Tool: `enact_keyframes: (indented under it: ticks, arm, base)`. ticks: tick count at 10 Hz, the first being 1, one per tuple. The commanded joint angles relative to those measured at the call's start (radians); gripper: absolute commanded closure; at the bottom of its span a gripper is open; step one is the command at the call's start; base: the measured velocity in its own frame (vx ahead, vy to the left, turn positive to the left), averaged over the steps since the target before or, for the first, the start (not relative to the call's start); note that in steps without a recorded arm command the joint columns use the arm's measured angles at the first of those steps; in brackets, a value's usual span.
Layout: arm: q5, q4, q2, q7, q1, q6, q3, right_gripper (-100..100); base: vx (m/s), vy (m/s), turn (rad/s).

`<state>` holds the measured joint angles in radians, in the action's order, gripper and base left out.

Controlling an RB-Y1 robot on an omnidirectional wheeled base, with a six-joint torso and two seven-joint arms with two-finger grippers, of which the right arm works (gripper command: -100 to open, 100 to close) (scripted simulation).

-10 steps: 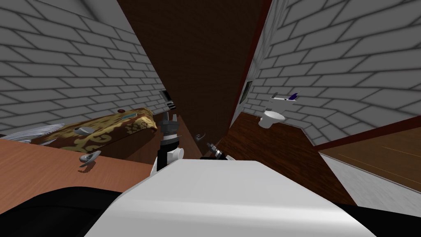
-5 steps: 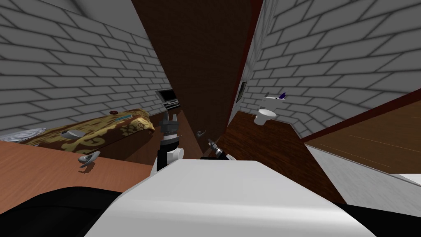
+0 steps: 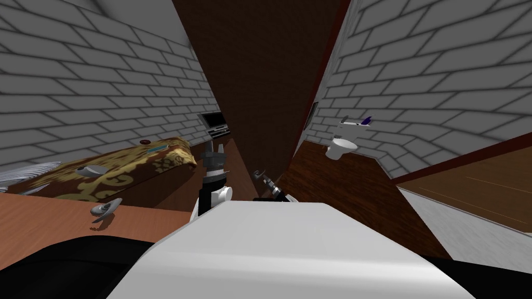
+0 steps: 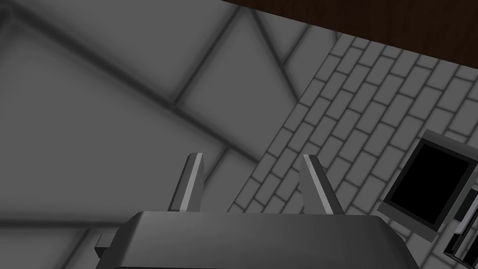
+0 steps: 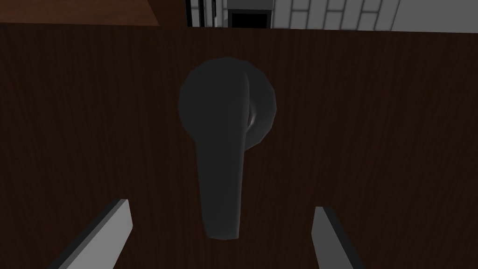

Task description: Push the door open

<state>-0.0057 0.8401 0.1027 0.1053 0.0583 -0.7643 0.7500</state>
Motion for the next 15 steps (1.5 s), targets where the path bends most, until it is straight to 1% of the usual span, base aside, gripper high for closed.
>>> enact_keyframes:
  ticks: [1, 3, 4, 5, 10, 11, 15]
  arm:
    - [0.000, -0.007, -0.006, -0.004, 0.002, -0.002, -0.006, -100]
    - [0.000, -0.012, -0.011, -0.007, 0.004, -0.003, -0.010, -100]
    - [0.000, -0.009, -0.009, -0.006, 0.003, -0.002, -0.008, -100]
    - [0.000, -0.009, -0.009, -0.006, 0.003, -0.002, -0.008, 100]
    - [0.000, -0.009, -0.009, -0.006, 0.003, -0.002, -0.008, 100]
    - [-0.003, -0.006, -0.007, -0.007, 0.001, 0.003, -0.016, -100]
    - [-0.009, 0.001, -0.007, -0.010, -0.003, 0.011, -0.031, -100]
  base:
    - [0.126, 0.123, 0.032]
    - [0.121, 0.119, 0.026]
    - [0.051, 0.060, -0.007]
    - [-0.008, -0.009, 0.002]
    - [-0.010, -0.012, 0.001]
    - [-0.109, -0.053, -0.083]
    - [-0.175, -0.083, -0.069]
